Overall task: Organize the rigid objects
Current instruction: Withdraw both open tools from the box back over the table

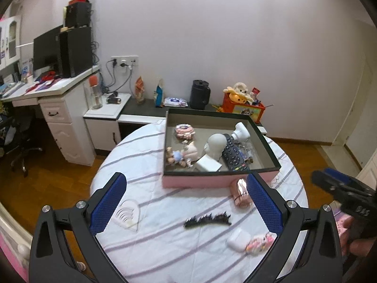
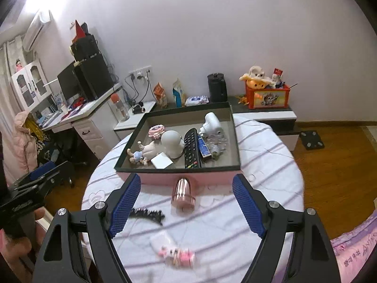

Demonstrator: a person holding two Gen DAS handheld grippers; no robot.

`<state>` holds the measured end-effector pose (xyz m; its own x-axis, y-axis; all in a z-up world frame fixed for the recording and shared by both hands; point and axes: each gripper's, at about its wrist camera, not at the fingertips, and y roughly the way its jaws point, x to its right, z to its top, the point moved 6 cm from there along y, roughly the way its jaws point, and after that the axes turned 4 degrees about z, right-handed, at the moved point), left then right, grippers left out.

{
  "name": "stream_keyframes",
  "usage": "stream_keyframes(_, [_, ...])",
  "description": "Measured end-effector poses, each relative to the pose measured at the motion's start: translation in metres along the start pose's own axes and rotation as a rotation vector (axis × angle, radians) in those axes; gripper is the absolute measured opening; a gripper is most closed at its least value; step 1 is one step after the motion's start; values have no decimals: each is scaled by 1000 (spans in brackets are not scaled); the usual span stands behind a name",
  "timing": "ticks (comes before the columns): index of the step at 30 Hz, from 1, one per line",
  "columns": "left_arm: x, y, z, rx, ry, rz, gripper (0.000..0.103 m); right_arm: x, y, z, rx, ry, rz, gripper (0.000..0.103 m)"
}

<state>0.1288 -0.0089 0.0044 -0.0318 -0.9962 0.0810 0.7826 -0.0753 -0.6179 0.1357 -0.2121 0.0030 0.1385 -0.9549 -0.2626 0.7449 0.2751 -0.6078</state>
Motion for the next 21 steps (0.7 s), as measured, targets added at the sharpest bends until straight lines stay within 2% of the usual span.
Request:
stream_keyframes(7, [-16,-38,-31,8,-24,18,103,-12,-49,-33,35,-34,-19,82])
stream_keyframes(15, [-21,-54,-71,-36,-13,35,103,-24,-57,-68,-8,-57,-26,82])
stream_keyframes(21, [-25,-54,-81,-63,-23,39,103,-34,-58,-73,-18,-92,-17,82])
